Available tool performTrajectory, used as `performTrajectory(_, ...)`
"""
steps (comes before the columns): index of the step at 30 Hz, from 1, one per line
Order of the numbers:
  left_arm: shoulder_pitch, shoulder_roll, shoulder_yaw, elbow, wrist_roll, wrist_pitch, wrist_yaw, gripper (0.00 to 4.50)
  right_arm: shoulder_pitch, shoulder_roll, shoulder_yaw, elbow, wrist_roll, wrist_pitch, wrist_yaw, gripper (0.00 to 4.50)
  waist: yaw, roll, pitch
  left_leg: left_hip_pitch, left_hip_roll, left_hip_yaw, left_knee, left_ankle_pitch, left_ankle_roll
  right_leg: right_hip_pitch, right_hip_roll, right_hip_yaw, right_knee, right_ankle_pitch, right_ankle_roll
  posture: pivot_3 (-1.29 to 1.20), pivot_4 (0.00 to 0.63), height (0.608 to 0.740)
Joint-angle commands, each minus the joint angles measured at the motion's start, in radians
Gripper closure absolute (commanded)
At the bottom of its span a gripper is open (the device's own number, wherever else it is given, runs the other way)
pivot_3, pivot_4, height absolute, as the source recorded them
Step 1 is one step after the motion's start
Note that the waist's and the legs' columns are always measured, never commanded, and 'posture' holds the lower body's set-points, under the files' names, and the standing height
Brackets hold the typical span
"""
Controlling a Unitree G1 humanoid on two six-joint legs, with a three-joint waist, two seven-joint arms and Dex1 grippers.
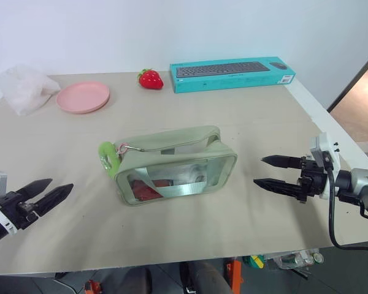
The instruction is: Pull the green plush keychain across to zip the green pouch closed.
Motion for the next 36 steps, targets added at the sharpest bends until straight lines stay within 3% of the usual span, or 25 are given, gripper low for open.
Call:
performTrajectory(1, -0.007, 0.026, 0.031, -0.052, -0.021, -0.005, -0.001, 0.00, -0.041, 0.013, 0.030, -0.001, -0.021, -0.036, 0.002, 0.01, 0.000, 0.000, 0.000, 0.000, 0.000, 0.000, 0.000, 0.000, 0.000, 0.000, 0.000, 0.000, 0.000, 0.000, 0.000, 0.00, 0.150, 0.740)
performTrajectory(7, -0.061, 0.081, 0.018, -0.097, -0.050, 0.020, 0.019, 0.00, -0.103, 0.010, 0.096, 0.035, -0.077, -0.089, 0.021, 0.01, -0.001, -0.003, 0.000, 0.001, 0.001, 0.001, 0.000, 0.000, 0.000, 0.000, 0.001, 0.001, 0.000, 0.000, -0.001, 0.00, 0.150, 0.740)
performTrajectory(10, -0.171, 0.115, 0.014, -0.115, -0.162, 0.048, 0.040, 0.00, -0.225, -0.026, 0.069, 0.029, -0.037, -0.080, 0.055, 0.01, -0.001, -0.003, 0.002, 0.000, 0.001, 0.001, 0.000, 0.000, 0.000, 0.000, 0.001, 0.000, 0.000, 0.001, 0.001, 0.00, 0.150, 0.740)
performTrajectory(13, -0.159, 0.122, 0.014, -0.230, -0.117, -0.066, -0.117, 0.00, -0.319, -0.049, 0.056, -0.026, 0.033, -0.053, 0.107, 0.01, -0.002, -0.001, 0.003, 0.000, 0.001, 0.001, 0.000, 0.000, 0.000, -0.001, 0.001, 0.001, 0.000, 0.001, 0.001, 0.00, 0.150, 0.740)
performTrajectory(17, -0.162, 0.144, -0.012, -0.238, -0.113, -0.107, -0.212, 0.00, -0.429, -0.041, 0.098, -0.115, 0.121, -0.019, 0.153, 0.01, -0.003, -0.001, 0.003, 0.001, 0.002, 0.002, -0.002, -0.003, -0.003, 0.000, 0.003, 0.002, 0.000, -0.003, -0.002, 0.00, 0.150, 0.740)
performTrajectory(22, -0.190, 0.160, -0.047, -0.245, -0.114, -0.129, -0.256, 0.00, -0.457, -0.001, 0.263, -0.174, 0.028, -0.107, 0.221, 0.01, -0.001, -0.002, 0.003, 0.001, 0.004, 0.000, -0.003, -0.003, -0.003, 0.000, 0.005, -0.001, 0.000, -0.005, -0.003, 0.00, 0.150, 0.740)
performTrajectory(27, -0.192, 0.154, -0.069, -0.257, -0.112, -0.139, -0.252, 0.00, -0.518, 0.077, 0.403, -0.066, -0.159, -0.251, 0.219, 0.01, -0.003, -0.001, 0.003, 0.001, 0.004, 0.001, -0.002, -0.003, -0.003, 0.000, 0.004, 0.001, 0.001, -0.003, -0.001, 0.00, 0.150, 0.740)
performTrajectory(35, -0.141, 0.117, -0.071, -0.297, -0.105, -0.162, -0.224, 0.00, -0.572, 0.104, 0.416, 0.010, -0.189, -0.302, 0.284, 0.01, 0.000, -0.001, 0.003, 0.000, 0.003, 0.001, -0.001, -0.003, -0.003, -0.001, 0.003, 0.001, 0.001, -0.004, -0.001, 0.00, 0.150, 0.740)
performTrajectory(36, -0.135, 0.112, -0.071, -0.300, -0.102, -0.165, -0.220, 0.00, -0.564, 0.101, 0.423, 0.011, -0.198, -0.311, 0.294, 0.26, 0.000, -0.001, 0.003, 0.000, 0.003, 0.000, -0.001, -0.003, -0.003, -0.001, 0.003, 0.001, 0.001, -0.004, -0.002, 0.00, 0.150, 0.740)
